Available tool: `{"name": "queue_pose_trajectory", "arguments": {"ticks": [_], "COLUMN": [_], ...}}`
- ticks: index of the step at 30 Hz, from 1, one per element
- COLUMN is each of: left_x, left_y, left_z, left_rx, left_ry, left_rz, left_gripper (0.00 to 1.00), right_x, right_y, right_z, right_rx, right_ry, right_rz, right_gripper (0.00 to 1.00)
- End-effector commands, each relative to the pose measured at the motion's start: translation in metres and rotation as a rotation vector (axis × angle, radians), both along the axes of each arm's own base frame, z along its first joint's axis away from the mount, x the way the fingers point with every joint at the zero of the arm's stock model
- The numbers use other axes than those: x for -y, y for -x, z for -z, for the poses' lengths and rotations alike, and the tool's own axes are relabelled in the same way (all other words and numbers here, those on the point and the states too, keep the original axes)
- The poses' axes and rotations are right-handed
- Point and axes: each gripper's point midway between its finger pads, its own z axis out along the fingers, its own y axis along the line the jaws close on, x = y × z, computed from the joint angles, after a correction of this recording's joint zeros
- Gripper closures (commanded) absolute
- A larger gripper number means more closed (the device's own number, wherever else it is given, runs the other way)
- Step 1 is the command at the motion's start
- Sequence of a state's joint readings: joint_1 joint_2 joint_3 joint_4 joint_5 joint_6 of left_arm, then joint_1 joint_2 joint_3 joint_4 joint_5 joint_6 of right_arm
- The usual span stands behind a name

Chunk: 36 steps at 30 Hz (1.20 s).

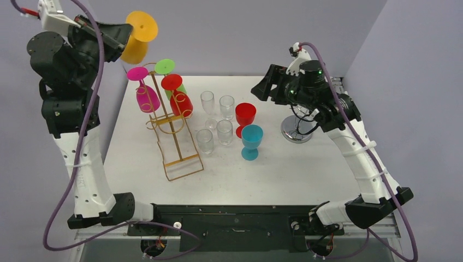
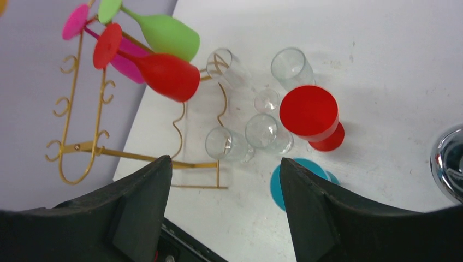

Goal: Take the wine glass off the wine glass rack
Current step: Place the wine glass at the center of the board.

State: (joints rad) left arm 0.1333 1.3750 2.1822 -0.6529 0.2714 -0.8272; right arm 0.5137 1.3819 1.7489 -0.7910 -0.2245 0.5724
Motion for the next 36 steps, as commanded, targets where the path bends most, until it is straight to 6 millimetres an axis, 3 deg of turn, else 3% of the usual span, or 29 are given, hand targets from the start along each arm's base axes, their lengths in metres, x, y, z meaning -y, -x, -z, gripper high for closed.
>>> {"name": "queue_pose_trajectory", "arguments": {"ticks": [1,4,5,6,7,8,9,10,11,14,15,16,17,18,24,32,36], "left_x": [0.054,0.096,0.113,0.126,0.138,0.148,0.156,0.164,0.172,0.189,0.193,0.195,0.198,0.199,0.204,0.214,0.216], "left_y": [-0.003,-0.006,-0.001,-0.004,0.001,-0.001,0.005,0.002,0.004,0.011,0.009,0.016,0.015,0.017,0.021,0.034,0.041], "left_z": [-0.031,-0.041,-0.048,-0.044,-0.053,-0.049,-0.06,-0.054,-0.054,-0.056,-0.056,-0.061,-0.059,-0.06,-0.054,-0.051,-0.052], "left_rx": [0.097,0.129,0.15,0.141,0.164,0.15,0.184,0.161,0.15,0.141,0.138,0.125,0.14,0.116,0.099,0.068,0.064], "left_ry": [-0.008,0.029,0.064,0.079,0.125,0.146,0.197,0.216,0.261,0.356,0.421,0.485,0.509,0.571,0.757,0.892,0.914], "left_rz": [0.132,0.272,0.331,0.379,0.433,0.479,0.526,0.557,0.594,0.696,0.732,0.779,0.811,0.841,0.968,1.115,1.154], "left_gripper": [1.0,1.0,1.0,1.0,1.0,1.0,1.0,1.0,1.0,1.0,1.0,1.0,1.0,1.0,1.0,1.0,1.0], "right_x": [0.018,0.032,0.033,0.038,0.038,0.041,0.041,0.042,0.042,0.04,0.038,0.037,0.036,0.036,0.033,0.024,0.023], "right_y": [-0.005,-0.01,-0.012,-0.013,-0.015,-0.014,-0.016,-0.013,-0.014,-0.009,-0.01,-0.005,-0.006,-0.002,-0.001,-0.005,0.002], "right_z": [-0.071,-0.093,-0.09,-0.103,-0.098,-0.111,-0.106,-0.117,-0.111,-0.123,-0.117,-0.131,-0.125,-0.135,-0.136,-0.134,-0.146], "right_rx": [0.192,0.259,0.245,0.291,0.27,0.317,0.296,0.343,0.326,0.387,0.382,0.428,0.419,0.454,0.488,0.485,0.524], "right_ry": [-0.168,-0.256,-0.284,-0.324,-0.353,-0.389,-0.422,-0.45,-0.468,-0.532,-0.545,-0.59,-0.602,-0.638,-0.772,-0.863,-0.917], "right_rz": [0.077,0.096,0.1,0.09,0.089,0.066,0.066,0.041,0.03,-0.003,-0.015,-0.034,-0.04,-0.053,-0.092,-0.129,-0.176], "right_gripper": [0.32,0.3,0.29,0.28,0.27,0.25,0.24,0.22,0.21,0.17,0.17,0.16,0.16,0.15,0.13,0.13,0.15]}}
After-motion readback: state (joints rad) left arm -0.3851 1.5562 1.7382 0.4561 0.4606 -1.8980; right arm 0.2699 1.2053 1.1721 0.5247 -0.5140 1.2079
